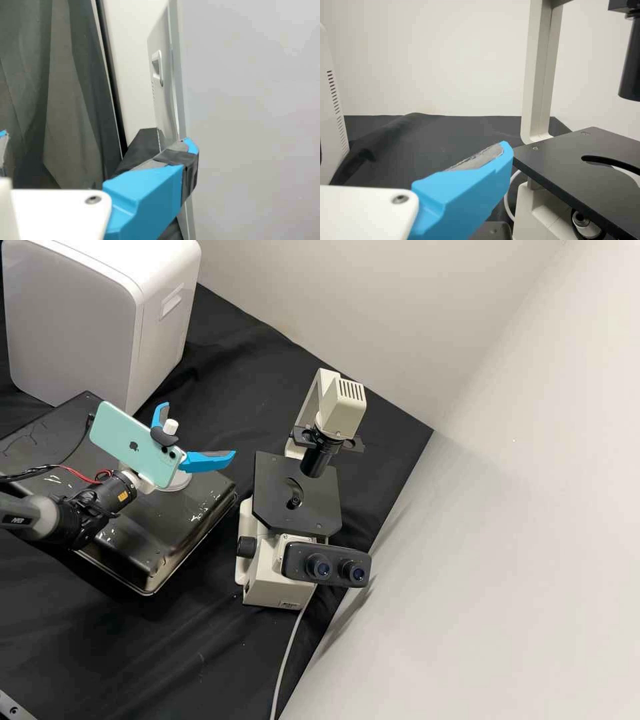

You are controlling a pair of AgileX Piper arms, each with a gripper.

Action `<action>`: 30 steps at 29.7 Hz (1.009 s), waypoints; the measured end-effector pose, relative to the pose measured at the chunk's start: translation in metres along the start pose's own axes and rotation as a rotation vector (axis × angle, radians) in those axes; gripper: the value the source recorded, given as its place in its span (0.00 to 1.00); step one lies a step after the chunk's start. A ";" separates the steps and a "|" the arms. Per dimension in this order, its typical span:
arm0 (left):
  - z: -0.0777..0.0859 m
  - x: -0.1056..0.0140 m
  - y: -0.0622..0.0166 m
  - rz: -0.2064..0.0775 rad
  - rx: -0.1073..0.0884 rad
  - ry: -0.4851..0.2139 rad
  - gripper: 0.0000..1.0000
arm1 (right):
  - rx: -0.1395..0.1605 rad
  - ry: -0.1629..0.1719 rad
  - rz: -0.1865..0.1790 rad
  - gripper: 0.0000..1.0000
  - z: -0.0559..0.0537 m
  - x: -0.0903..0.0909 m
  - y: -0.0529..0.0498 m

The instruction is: Place the petri dish on the microscope

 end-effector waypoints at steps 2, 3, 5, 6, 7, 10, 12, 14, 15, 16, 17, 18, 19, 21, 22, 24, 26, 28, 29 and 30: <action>0.006 -0.010 -0.0032 -0.015 -0.020 -0.001 1.00 | 0.000 0.000 0.000 1.00 0.000 0.000 0.000; 0.010 -0.016 -0.0044 -0.021 -0.027 -0.010 1.00 | 0.000 0.000 0.000 1.00 0.000 0.000 0.000; 0.018 -0.027 -0.0065 -0.033 -0.024 -0.036 1.00 | 0.000 0.000 0.000 1.00 0.000 0.000 0.000; 0.022 -0.033 -0.0088 -0.044 -0.019 -0.051 1.00 | 0.000 0.000 0.000 1.00 0.000 0.000 0.000; 0.026 -0.039 -0.0121 -0.058 -0.007 -0.068 1.00 | 0.000 0.000 0.000 1.00 0.000 0.000 0.000; 0.037 -0.058 -0.0190 -0.089 0.014 -0.115 1.00 | 0.000 0.000 0.000 1.00 0.000 0.000 0.000; 0.043 -0.067 -0.0214 -0.100 0.023 -0.147 1.00 | 0.000 0.000 0.000 1.00 0.000 0.000 0.000; 0.049 -0.080 -0.0239 -0.112 0.029 -0.187 1.00 | 0.000 0.000 0.000 1.00 0.000 0.000 0.000; 0.052 -0.085 -0.0246 -0.115 0.029 -0.199 1.00 | 0.000 0.000 0.000 1.00 0.000 0.000 0.000; 0.054 -0.090 -0.0248 -0.115 0.029 -0.211 1.00 | 0.000 0.000 0.000 1.00 0.000 0.000 0.000; 0.057 -0.095 -0.0257 -0.116 0.030 -0.227 1.00 | 0.000 0.000 0.000 1.00 0.000 0.000 0.000; 0.059 -0.100 -0.0258 -0.115 0.024 -0.234 1.00 | 0.000 0.000 0.000 1.00 0.000 0.000 0.000; 0.062 -0.105 -0.0254 -0.110 0.023 -0.250 1.00 | 0.000 0.000 0.000 1.00 0.000 0.000 0.000; 0.068 -0.115 -0.0262 -0.100 0.027 -0.286 1.00 | 0.000 0.000 0.000 1.00 0.000 0.000 0.000; 0.072 -0.120 -0.0274 -0.098 0.030 -0.308 1.00 | 0.000 0.000 0.000 1.00 0.000 0.000 0.000; 0.076 -0.130 -0.0306 -0.096 0.028 -0.349 1.00 | 0.000 0.000 0.000 1.00 0.000 0.000 0.000; 0.081 -0.140 -0.0356 -0.105 0.024 -0.386 1.00 | 0.000 0.000 0.000 1.00 0.000 0.000 0.000; 0.082 -0.148 -0.0390 -0.105 0.036 -0.408 1.00 | 0.000 0.000 0.000 1.00 0.000 0.000 0.000; 0.083 -0.152 -0.0405 -0.104 0.037 -0.420 1.00 | 0.000 0.000 0.000 1.00 0.000 0.000 0.000; 0.085 -0.155 -0.0413 -0.103 0.035 -0.434 1.00 | 0.000 0.000 0.000 1.00 0.000 0.000 0.000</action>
